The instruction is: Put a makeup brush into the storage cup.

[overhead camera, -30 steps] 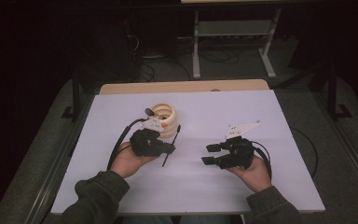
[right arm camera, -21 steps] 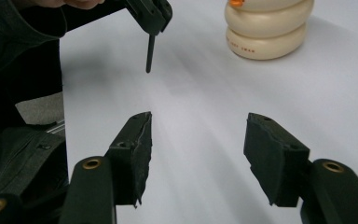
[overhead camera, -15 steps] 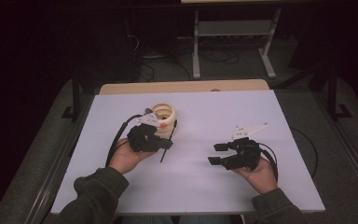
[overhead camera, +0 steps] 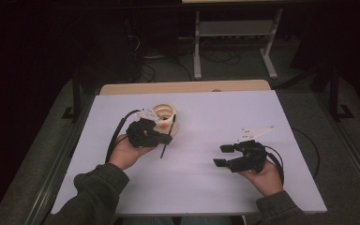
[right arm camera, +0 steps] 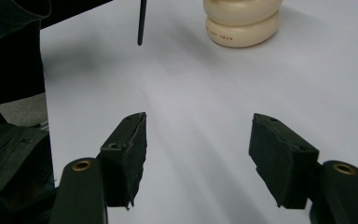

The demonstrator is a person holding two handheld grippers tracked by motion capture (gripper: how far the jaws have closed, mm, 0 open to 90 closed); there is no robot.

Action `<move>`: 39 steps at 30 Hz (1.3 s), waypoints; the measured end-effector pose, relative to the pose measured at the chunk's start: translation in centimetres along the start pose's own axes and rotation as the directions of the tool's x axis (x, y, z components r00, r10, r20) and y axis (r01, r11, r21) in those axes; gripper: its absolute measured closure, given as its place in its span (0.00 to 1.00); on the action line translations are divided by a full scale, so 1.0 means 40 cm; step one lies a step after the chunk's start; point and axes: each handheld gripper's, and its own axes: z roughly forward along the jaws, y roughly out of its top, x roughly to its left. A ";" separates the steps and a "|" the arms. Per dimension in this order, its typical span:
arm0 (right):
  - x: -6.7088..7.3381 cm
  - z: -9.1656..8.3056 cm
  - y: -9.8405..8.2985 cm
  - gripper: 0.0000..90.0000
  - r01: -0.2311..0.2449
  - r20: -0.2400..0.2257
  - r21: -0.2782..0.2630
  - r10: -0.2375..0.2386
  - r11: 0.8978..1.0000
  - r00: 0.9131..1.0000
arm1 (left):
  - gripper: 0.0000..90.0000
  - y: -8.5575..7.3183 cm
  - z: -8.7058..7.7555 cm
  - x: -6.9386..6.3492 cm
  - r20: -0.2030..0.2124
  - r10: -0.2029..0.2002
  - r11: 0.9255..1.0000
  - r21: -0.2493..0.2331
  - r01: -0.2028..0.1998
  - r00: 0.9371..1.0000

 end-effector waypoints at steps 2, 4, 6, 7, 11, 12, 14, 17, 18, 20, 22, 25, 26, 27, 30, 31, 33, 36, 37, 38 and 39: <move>-0.001 -0.003 -0.004 0.39 -0.002 0.006 -0.004 0.002 1.000 1.000 | 0.95 0.002 -0.002 0.004 -0.001 -0.003 1.000 -0.003 0.003 1.000; -0.001 -0.006 -0.006 0.39 -0.011 0.010 -0.003 0.011 1.000 1.000 | 0.95 0.006 -0.004 0.009 -0.002 -0.002 1.000 0.000 0.002 1.000; -0.003 -0.008 -0.009 0.38 -0.008 0.014 -0.002 0.008 1.000 1.000 | 0.95 0.011 -0.005 0.012 -0.004 -0.010 1.000 -0.004 0.010 1.000; -0.003 -0.011 -0.011 0.38 -0.008 0.017 -0.004 0.008 1.000 1.000 | 0.95 0.013 -0.007 0.014 -0.005 -0.002 1.000 0.002 0.002 1.000; -0.004 -0.015 -0.018 0.37 -0.010 0.028 0.000 0.010 1.000 1.000 | 0.95 0.027 -0.012 0.020 -0.008 -0.006 1.000 -0.012 0.006 1.000; -0.005 -0.016 -0.019 0.37 -0.014 0.030 0.002 0.013 1.000 0.999 | 0.95 0.030 -0.015 0.022 -0.005 -0.005 1.000 -0.008 0.005 1.000; -0.004 -0.019 -0.021 0.36 -0.015 0.040 -0.001 0.015 1.000 0.999 | 0.95 0.037 -0.019 0.025 -0.009 -0.008 1.000 -0.011 0.008 1.000; -0.006 -0.025 -0.024 0.35 -0.014 0.049 -0.004 0.014 1.000 0.999 | 0.95 0.045 -0.024 0.029 -0.004 -0.014 1.000 -0.017 0.014 1.000; -0.007 -0.027 -0.025 0.35 -0.012 0.051 -0.005 0.012 1.000 0.999 | 0.95 0.049 -0.025 0.032 -0.001 -0.008 1.000 -0.017 0.008 1.000; -0.007 -0.030 -0.028 0.35 -0.018 0.057 -0.007 0.018 1.000 0.998 | 0.95 0.051 -0.026 0.032 -0.004 -0.015 1.000 -0.017 0.015 1.000; -0.008 -0.032 -0.031 0.34 -0.023 0.061 -0.009 0.023 1.000 0.998 | 0.95 0.055 -0.026 0.033 -0.003 -0.016 1.000 -0.018 0.016 1.000; -0.009 -0.035 -0.035 0.34 -0.027 0.067 -0.010 0.027 1.000 0.997 | 0.95 0.064 -0.028 0.038 -0.004 -0.008 1.000 -0.021 0.008 1.000; -0.010 -0.036 -0.037 0.34 -0.024 0.068 -0.007 0.025 1.000 0.997 | 0.95 0.068 -0.030 0.039 -0.004 -0.017 1.000 -0.021 0.017 1.000; -0.011 -0.036 -0.038 0.34 -0.024 0.069 -0.008 0.024 1.000 0.997 | 0.95 0.072 -0.031 0.041 -0.006 -0.015 1.000 -0.024 0.015 1.000; -0.013 -0.039 -0.041 0.33 -0.031 0.072 -0.010 0.032 0.999 0.997 | 0.95 0.087 -0.037 0.046 -0.009 -0.018 1.000 -0.026 0.018 1.000; -0.013 -0.040 -0.042 0.33 -0.033 0.074 -0.009 0.034 0.999 0.997 | 0.95 0.092 -0.039 0.049 -0.012 -0.012 1.000 -0.028 0.012 1.000; -0.015 -0.041 -0.042 0.33 -0.032 0.078 -0.012 0.033 0.999 0.996 | 0.95 0.103 -0.042 0.052 -0.018 -0.016 0.999 -0.032 0.015 1.000; -0.016 -0.043 -0.043 0.33 -0.032 0.081 -0.014 0.033 0.999 0.996 | 0.95 0.119 -0.048 0.058 -0.025 -0.008 0.999 -0.032 0.008 1.000; -0.016 -0.044 -0.043 0.33 -0.035 0.081 -0.015 0.036 0.999 0.996 | 0.95 0.124 -0.050 0.060 -0.026 -0.010 0.999 -0.037 0.009 1.000; -0.016 -0.044 -0.043 0.33 -0.035 0.081 -0.016 0.036 0.999 0.996 | 0.95 0.128 -0.050 0.061 -0.026 -0.012 0.999 -0.038 0.011 1.000; -0.016 -0.045 -0.043 0.33 -0.034 0.082 -0.018 0.035 0.999 0.996 | 0.95 0.134 -0.052 0.063 -0.030 -0.006 0.999 -0.034 0.005 1.000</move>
